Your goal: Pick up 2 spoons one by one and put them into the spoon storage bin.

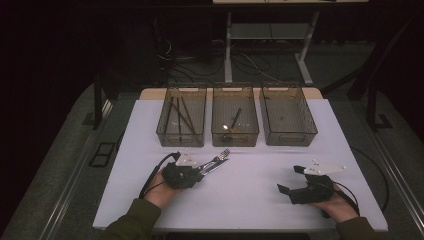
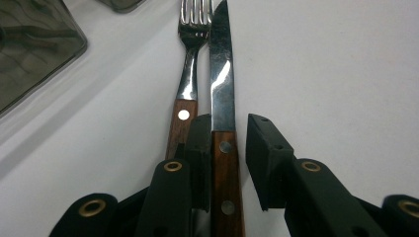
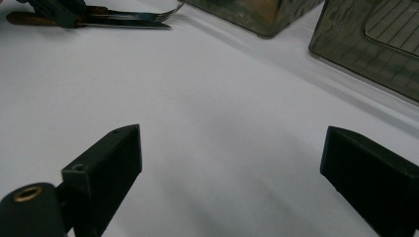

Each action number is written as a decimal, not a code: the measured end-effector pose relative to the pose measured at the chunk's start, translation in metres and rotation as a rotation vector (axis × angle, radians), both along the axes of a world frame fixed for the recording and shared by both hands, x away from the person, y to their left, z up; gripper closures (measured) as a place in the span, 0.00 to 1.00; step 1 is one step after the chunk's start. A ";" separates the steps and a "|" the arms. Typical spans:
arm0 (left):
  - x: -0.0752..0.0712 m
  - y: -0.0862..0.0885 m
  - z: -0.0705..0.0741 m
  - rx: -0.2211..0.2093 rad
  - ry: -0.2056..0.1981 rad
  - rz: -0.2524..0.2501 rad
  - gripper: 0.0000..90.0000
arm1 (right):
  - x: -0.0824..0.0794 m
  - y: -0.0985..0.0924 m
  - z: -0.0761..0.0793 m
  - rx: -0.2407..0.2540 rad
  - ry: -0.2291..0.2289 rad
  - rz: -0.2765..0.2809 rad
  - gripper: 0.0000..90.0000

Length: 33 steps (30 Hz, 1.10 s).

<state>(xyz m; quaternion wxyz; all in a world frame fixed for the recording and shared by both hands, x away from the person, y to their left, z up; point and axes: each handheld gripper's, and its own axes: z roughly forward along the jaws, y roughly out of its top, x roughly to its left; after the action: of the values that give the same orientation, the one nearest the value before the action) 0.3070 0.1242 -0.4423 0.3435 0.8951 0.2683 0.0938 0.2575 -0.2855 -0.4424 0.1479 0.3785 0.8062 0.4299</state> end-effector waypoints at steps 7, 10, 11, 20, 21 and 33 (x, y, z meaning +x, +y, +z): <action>-0.001 0.001 -0.002 -0.008 0.002 0.003 0.79 | 0.000 0.000 0.000 0.000 0.000 0.001 0.10; -0.001 0.001 -0.003 -0.013 0.001 0.006 0.79 | 0.000 0.000 0.000 0.000 0.000 0.002 0.10; -0.002 0.001 -0.003 -0.015 0.001 0.007 0.79 | 0.000 0.000 0.000 0.000 -0.001 0.002 0.10; -0.002 0.001 -0.003 -0.011 -0.007 -0.011 0.84 | 0.002 0.001 0.000 0.004 0.004 -0.007 0.10; -0.002 0.001 -0.003 -0.014 -0.003 -0.011 0.84 | 0.002 0.001 0.000 0.004 0.003 -0.005 0.10; -0.001 0.001 -0.002 -0.012 0.006 -0.008 0.85 | 0.002 0.001 0.000 0.011 0.008 -0.003 0.10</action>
<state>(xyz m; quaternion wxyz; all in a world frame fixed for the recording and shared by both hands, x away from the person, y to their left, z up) 0.3064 0.1247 -0.4445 0.3484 0.8944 0.2662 0.0881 0.2595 -0.2847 -0.4422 0.1432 0.3825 0.8037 0.4327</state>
